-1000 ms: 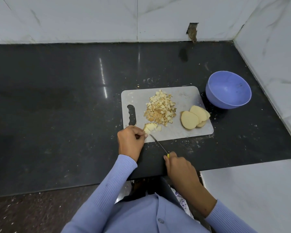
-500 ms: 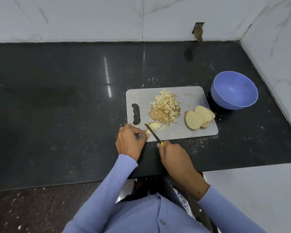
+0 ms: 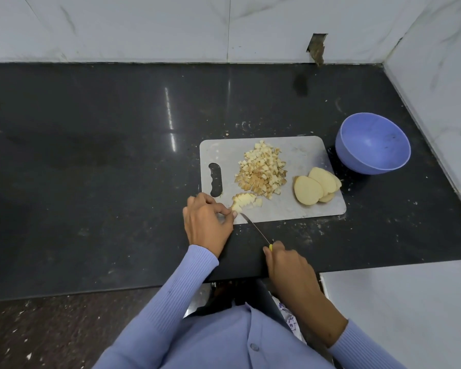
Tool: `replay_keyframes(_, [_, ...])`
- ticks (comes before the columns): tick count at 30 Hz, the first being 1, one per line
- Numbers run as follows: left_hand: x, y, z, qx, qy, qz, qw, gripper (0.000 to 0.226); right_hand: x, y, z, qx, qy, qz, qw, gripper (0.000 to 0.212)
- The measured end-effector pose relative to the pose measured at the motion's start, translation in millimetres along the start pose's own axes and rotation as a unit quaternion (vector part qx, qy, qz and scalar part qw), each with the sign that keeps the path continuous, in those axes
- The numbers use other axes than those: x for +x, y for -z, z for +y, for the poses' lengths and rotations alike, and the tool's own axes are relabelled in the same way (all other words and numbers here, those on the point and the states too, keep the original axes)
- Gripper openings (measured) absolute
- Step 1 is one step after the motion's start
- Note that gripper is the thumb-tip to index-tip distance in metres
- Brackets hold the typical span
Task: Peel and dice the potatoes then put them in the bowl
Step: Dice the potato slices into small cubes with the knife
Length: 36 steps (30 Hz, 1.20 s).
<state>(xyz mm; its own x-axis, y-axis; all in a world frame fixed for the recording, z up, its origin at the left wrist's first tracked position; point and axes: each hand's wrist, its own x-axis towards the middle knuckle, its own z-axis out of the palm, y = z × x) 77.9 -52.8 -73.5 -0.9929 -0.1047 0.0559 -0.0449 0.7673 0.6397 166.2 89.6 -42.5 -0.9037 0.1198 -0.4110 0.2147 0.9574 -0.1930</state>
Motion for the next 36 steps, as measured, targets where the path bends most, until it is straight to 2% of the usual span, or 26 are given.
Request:
replay_keyframes(3, [-4.2,-0.6,-4.0,0.011,-0.012,0.02,1.0,0.011,3.3,4.6,-0.3,0.04,0.008,0.023,0.999,0.027])
replay_keyframes(10, [-8.0,3.7,-9.5,-0.021,0.006,0.018,1.0,0.009,8.7,12.0,-11.2,0.096,0.042,0.053,0.993,0.031])
replay_keyframes(17, [-4.2,0.5,-8.9,-0.049,-0.003,0.017,0.999,0.011,22.2,6.5,-22.1,0.051,0.045,0.029,0.997,0.037])
replay_keyframes(25, [-2.1,-3.2,-9.2,-0.032,-0.028,0.026,0.999,0.018,11.0,2.3,-14.3,-0.006,0.034,0.004,0.999,0.036])
replay_keyframes(31, [-3.5,-1.3,-8.5,-0.007,-0.06,0.017,0.998,0.01,-2.6,11.9,3.1,-0.009,0.033,-0.012,0.999,0.035])
replay_keyframes(33, [-2.1,2.3,-5.9,-0.048,-0.05,-0.003,0.998,0.015,-0.1,16.8,10.8,0.039,0.03,-0.006,0.999,0.032])
replay_keyframes(36, [6.3,6.4,0.3,-0.084,-0.039,-0.078,0.993,0.03,10.0,20.4,26.2,0.119,0.025,0.034,0.992,0.036])
